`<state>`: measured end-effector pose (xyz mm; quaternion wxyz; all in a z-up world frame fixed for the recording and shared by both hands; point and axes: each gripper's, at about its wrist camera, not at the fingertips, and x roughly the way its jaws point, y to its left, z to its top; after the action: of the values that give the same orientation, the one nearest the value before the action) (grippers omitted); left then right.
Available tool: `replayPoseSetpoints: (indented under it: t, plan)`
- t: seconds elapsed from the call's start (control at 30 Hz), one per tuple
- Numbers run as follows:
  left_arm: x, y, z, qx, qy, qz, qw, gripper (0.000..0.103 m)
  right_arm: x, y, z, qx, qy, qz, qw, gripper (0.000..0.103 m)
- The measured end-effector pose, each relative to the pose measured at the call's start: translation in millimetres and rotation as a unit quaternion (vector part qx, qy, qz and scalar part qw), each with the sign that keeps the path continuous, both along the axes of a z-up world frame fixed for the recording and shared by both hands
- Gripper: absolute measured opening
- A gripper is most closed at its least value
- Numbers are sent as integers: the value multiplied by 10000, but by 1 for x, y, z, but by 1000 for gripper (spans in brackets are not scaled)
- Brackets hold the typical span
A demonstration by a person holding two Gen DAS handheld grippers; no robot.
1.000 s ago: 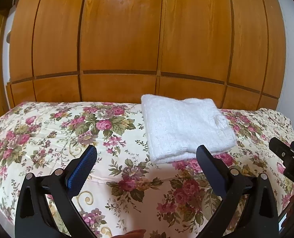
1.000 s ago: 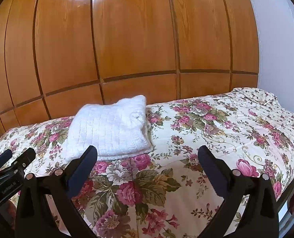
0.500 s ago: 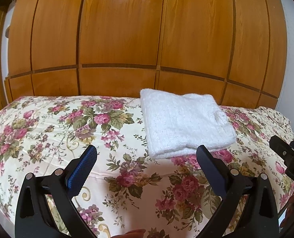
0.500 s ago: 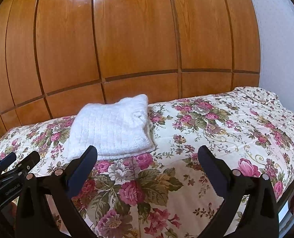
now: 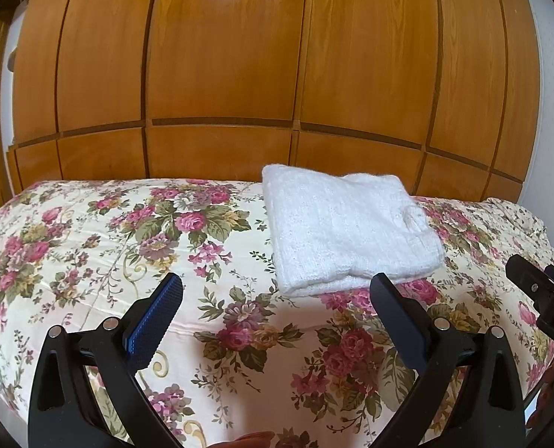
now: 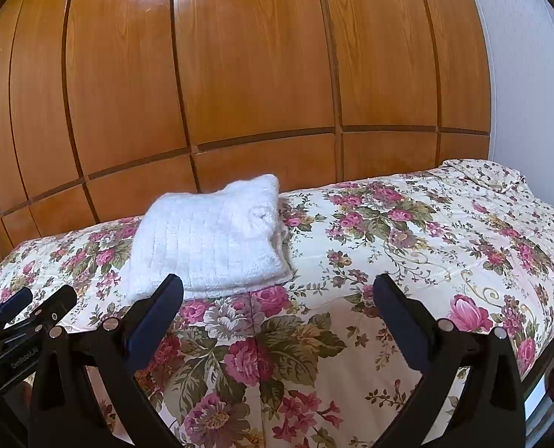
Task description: Fold small clothes
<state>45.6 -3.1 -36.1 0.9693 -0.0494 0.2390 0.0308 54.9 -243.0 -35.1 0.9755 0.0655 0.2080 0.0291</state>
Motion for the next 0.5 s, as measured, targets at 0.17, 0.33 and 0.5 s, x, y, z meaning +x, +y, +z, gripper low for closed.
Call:
replayPoseSetpoints:
  t: [0.17,0.33,0.5]
  plan:
    - [1,0,0,-19,25,15,10000,99,0,0,-1,6,12,-3,10000,101]
    - [1,-1,0,17,32,-2,10000,99,0,0,-1,7,21,1,10000,101]
    - [2,0,0,9,48,-22,10000,99,1,0,-2,12,45,-1,10000,101]
